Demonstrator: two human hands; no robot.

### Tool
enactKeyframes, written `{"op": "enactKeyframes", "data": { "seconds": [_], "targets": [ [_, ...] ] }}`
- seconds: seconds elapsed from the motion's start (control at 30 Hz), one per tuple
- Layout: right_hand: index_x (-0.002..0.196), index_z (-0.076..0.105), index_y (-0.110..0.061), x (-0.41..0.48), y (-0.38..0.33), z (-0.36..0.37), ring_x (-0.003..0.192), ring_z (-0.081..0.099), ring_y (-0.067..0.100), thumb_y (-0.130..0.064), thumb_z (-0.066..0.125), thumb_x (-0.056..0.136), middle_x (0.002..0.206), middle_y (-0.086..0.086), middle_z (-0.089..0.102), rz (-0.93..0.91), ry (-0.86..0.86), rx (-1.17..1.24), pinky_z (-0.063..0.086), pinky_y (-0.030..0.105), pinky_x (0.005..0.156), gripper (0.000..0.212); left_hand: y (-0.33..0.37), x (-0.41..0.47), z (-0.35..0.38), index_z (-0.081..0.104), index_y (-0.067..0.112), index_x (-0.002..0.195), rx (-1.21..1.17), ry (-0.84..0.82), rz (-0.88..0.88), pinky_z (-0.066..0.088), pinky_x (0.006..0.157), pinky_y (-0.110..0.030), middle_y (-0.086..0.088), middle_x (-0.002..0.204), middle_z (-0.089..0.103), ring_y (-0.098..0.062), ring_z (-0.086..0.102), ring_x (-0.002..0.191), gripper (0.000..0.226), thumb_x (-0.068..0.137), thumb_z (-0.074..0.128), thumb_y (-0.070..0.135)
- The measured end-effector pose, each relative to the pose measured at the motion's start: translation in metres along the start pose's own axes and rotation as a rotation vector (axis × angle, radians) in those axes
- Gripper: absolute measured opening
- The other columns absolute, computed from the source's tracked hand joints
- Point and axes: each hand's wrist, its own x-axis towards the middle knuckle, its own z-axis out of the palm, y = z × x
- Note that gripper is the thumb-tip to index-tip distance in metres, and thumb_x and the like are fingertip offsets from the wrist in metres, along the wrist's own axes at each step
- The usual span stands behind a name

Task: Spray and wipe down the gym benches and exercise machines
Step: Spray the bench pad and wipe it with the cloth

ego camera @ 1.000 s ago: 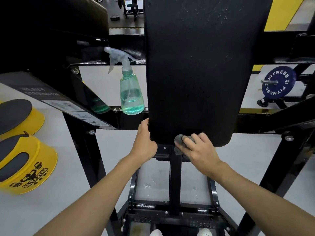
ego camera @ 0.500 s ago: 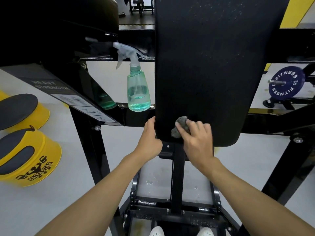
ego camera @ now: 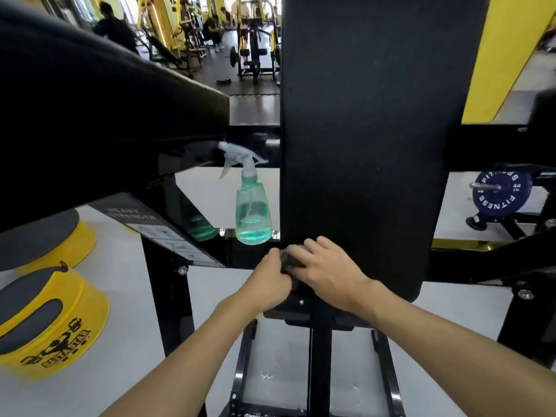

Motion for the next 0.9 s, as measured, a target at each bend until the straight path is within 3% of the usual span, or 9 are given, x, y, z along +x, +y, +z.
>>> {"op": "enactKeyframes", "data": {
  "seconds": [0.1,0.23,0.33,0.47,0.6,0.7,0.8,0.9],
  "targets": [
    [0.118,0.068,-0.018,0.022,0.048,-0.039,0.078,0.054,0.027,-0.012,0.045,0.085,0.114,0.011,0.059,0.234,0.213,0.005,0.044,0.04,0.065,0.04,0.038,0.001,-0.024,0.048,0.016,0.115,0.109,0.177,0.042,0.052,0.074,-0.036,-0.006,0.107,0.058,-0.019,0.058,0.09,0.024,0.092,0.047,0.007],
    [0.115,0.07,-0.016,0.05,0.109,-0.102,0.071,0.054,0.03,-0.007,0.051,0.084,0.11,0.013,0.059,0.349,0.42,-0.027,0.045,0.04,0.059,0.038,0.103,0.004,-0.061,0.045,0.017,0.136,0.168,0.423,0.202,0.046,0.092,-0.039,-0.004,0.132,0.052,-0.027,0.055,0.113,0.044,0.093,0.046,0.009],
    [0.114,0.071,-0.015,0.074,0.148,-0.149,0.066,0.054,0.031,-0.006,0.055,0.079,0.107,0.015,0.06,0.413,0.524,-0.042,0.046,0.041,0.057,0.039,0.161,0.008,-0.091,0.043,0.016,0.143,0.092,0.582,0.381,0.037,0.094,-0.024,-0.002,0.137,0.05,-0.023,0.053,0.12,0.053,0.091,0.046,0.003],
    [0.117,0.071,-0.019,0.114,0.187,-0.199,0.08,0.055,0.035,-0.01,0.053,0.082,0.107,0.014,0.059,0.537,0.619,-0.089,0.046,0.043,0.065,0.041,0.236,0.02,-0.126,0.038,0.009,0.149,0.02,0.677,0.546,0.034,0.114,-0.035,-0.007,0.148,0.042,-0.023,0.042,0.136,0.063,0.088,0.048,-0.003],
    [0.119,0.071,-0.018,0.151,0.21,-0.224,0.092,0.051,0.039,-0.008,0.056,0.083,0.101,0.015,0.058,0.583,0.66,-0.158,0.044,0.046,0.071,0.04,0.283,0.034,-0.152,0.027,0.007,0.154,0.022,0.747,0.525,0.03,0.118,-0.039,-0.009,0.158,0.028,-0.025,0.031,0.144,0.073,0.087,0.053,-0.003],
    [0.125,0.063,-0.013,0.176,0.216,-0.231,0.09,0.05,0.035,0.0,0.06,0.084,0.105,0.017,0.054,0.585,0.661,-0.116,0.045,0.04,0.068,0.043,0.301,0.044,-0.165,0.025,0.007,0.154,0.002,0.748,0.504,0.034,0.115,-0.04,-0.011,0.156,0.031,-0.028,0.035,0.142,0.074,0.088,0.056,-0.002],
    [0.104,0.063,-0.008,0.198,0.221,-0.236,0.086,0.052,0.032,0.004,0.063,0.083,0.106,0.018,0.051,0.573,0.709,-0.066,0.037,0.032,0.06,0.024,0.31,0.05,-0.18,0.036,0.009,0.143,-0.045,0.735,0.504,0.041,0.099,-0.038,-0.014,0.138,0.049,-0.032,0.05,0.126,0.057,0.09,0.056,0.001],
    [0.097,0.069,-0.008,0.214,0.229,-0.235,0.083,0.053,0.03,0.001,0.069,0.08,0.1,0.015,0.054,0.521,0.722,-0.119,0.043,0.032,0.061,0.019,0.313,0.054,-0.191,0.036,0.009,0.139,-0.057,0.771,0.5,0.044,0.086,-0.038,-0.011,0.118,0.058,-0.029,0.055,0.106,0.051,0.092,0.053,0.001]
  ]
}}
